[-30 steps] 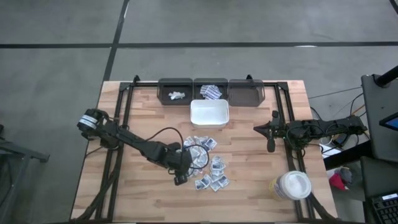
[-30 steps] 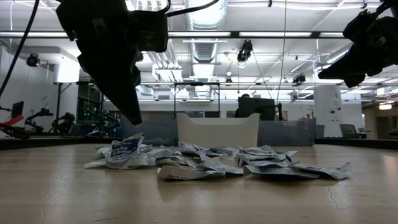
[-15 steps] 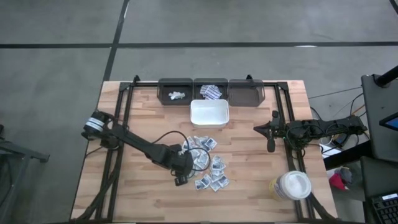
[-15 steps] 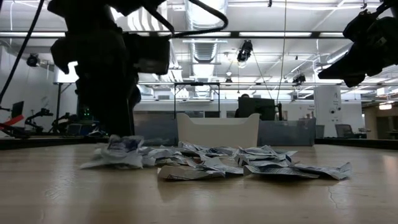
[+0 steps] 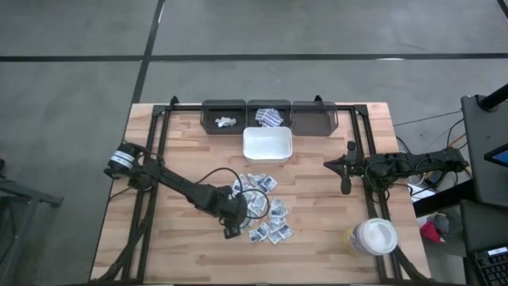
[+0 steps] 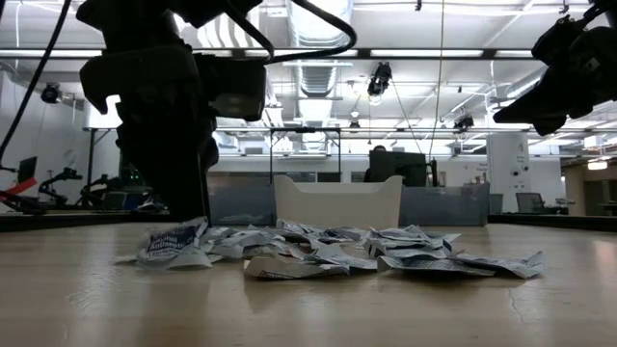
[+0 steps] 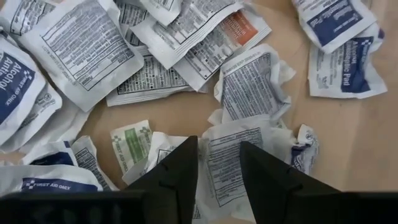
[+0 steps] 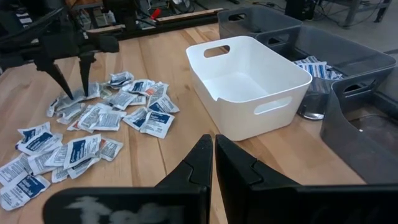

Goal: Pick & Place First Aid Supplies
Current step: Put the blue alcohol pad into the white bin

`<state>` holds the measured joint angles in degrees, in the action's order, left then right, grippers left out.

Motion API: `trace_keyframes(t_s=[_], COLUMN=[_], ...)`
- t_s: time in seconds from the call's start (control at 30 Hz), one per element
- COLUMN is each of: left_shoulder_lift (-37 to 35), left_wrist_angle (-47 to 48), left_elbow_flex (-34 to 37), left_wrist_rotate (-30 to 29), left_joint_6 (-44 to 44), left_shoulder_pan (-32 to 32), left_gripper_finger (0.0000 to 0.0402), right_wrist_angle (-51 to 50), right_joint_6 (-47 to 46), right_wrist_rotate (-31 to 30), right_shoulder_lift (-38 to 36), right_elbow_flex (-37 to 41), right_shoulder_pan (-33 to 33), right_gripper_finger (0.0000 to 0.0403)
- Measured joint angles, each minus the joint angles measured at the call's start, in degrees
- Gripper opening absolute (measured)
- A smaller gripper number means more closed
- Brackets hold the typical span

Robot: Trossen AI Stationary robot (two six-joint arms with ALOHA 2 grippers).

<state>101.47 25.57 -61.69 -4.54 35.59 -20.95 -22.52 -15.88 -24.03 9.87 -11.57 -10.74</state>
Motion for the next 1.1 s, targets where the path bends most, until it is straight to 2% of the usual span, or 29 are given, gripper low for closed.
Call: trace_keyframes(t_s=[0.6,1.1], left_shoulder_lift=[1.3,1.3], left_wrist_angle=[0.1,-0.1], left_elbow_flex=[0.1,0.1], left_wrist_rotate=[0.0,0.0], left_joint_6=[0.4,0.1], left_shoulder_pan=[1.4,2.1], left_gripper_finger=[0.0121,0.0047], right_wrist_angle=[0.0,0.0], right_joint_6=[0.0,0.0], right_wrist_rotate=[0.0,0.0], right_shoulder_lift=[0.0,0.0], right_elbow_flex=[0.0,0.0], right_shoulder_pan=[0.0,0.0], right_gripper_finger=[0.0018,0.0018])
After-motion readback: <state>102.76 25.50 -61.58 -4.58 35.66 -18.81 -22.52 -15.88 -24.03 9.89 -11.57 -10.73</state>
